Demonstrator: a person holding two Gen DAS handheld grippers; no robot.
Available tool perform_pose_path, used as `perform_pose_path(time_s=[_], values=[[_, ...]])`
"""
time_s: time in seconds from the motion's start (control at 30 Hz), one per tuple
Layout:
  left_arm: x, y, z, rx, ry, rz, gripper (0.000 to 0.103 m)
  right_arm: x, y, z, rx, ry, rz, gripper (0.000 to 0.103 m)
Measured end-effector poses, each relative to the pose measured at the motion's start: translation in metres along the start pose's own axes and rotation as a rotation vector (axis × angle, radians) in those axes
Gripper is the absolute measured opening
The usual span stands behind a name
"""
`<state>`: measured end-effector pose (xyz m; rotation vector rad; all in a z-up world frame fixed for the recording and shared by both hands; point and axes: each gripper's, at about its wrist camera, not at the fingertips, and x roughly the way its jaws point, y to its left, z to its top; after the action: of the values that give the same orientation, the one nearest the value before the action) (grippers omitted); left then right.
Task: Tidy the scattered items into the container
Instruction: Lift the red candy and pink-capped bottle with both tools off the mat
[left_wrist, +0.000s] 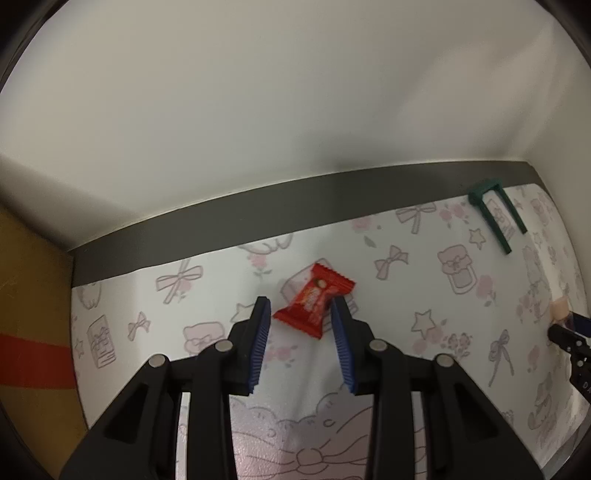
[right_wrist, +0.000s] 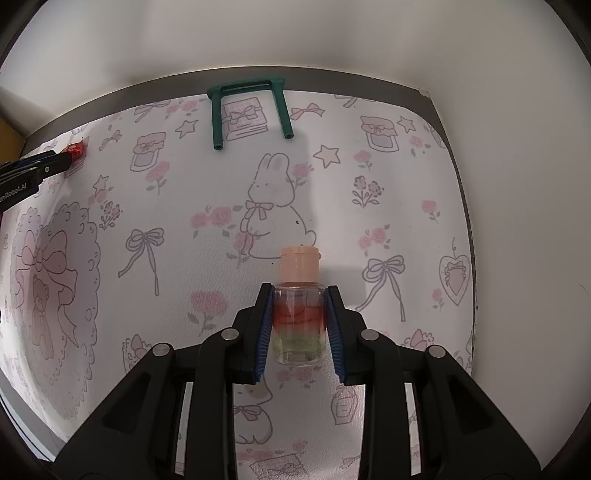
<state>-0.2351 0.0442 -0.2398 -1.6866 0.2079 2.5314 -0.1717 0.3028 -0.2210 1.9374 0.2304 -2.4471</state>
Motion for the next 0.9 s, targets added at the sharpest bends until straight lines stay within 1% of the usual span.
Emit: perform_pose_path(time_s=[0.03, 0.07, 0.13, 0.2, 0.37, 0.4, 0.43, 0.63, 0.7, 0.73, 0.77, 0.9], values=[[0.001, -0.001, 0.001, 0.004, 0.005, -0.003, 0.034, 0.0, 0.001, 0.004, -0.001, 0.0, 0.003, 0.028], [0.001, -0.002, 0.002, 0.008, 0.004, -0.005, 0.034, 0.006, 0.004, 0.017, -0.002, -0.002, 0.006, 0.028], [0.001, -0.003, 0.004, 0.018, 0.001, -0.005, 0.034, 0.005, 0.015, 0.022, 0.003, -0.005, 0.013, 0.028], [0.002, -0.005, 0.006, 0.034, 0.0, 0.003, 0.034, 0.004, 0.016, 0.025, 0.007, -0.01, 0.014, 0.028], [-0.001, -0.004, 0.013, 0.051, -0.024, 0.013, 0.034, 0.004, 0.022, 0.045, 0.019, -0.026, 0.034, 0.028], [0.0, -0.004, 0.014, 0.058, -0.021, 0.013, 0.034, 0.004, 0.023, 0.047, 0.018, -0.026, 0.037, 0.028], [0.001, -0.005, 0.015, 0.064, -0.017, 0.008, 0.034, 0.008, 0.016, 0.046, 0.017, -0.026, 0.04, 0.028], [0.005, -0.005, 0.015, 0.077, 0.001, -0.017, 0.034, 0.013, 0.025, 0.057, 0.015, -0.027, 0.045, 0.028], [0.004, -0.006, 0.015, 0.08, 0.003, -0.024, 0.029, 0.014, 0.027, 0.062, 0.013, -0.031, 0.047, 0.028], [0.003, -0.007, 0.015, 0.082, 0.007, -0.033, 0.023, 0.014, 0.027, 0.063, 0.012, -0.032, 0.048, 0.028], [0.002, -0.009, 0.015, 0.085, 0.011, -0.036, 0.021, 0.013, 0.025, 0.063, 0.013, -0.033, 0.05, 0.028], [-0.002, -0.014, 0.012, 0.096, 0.028, -0.062, 0.02, 0.011, 0.025, 0.066, 0.012, -0.034, 0.054, 0.028]])
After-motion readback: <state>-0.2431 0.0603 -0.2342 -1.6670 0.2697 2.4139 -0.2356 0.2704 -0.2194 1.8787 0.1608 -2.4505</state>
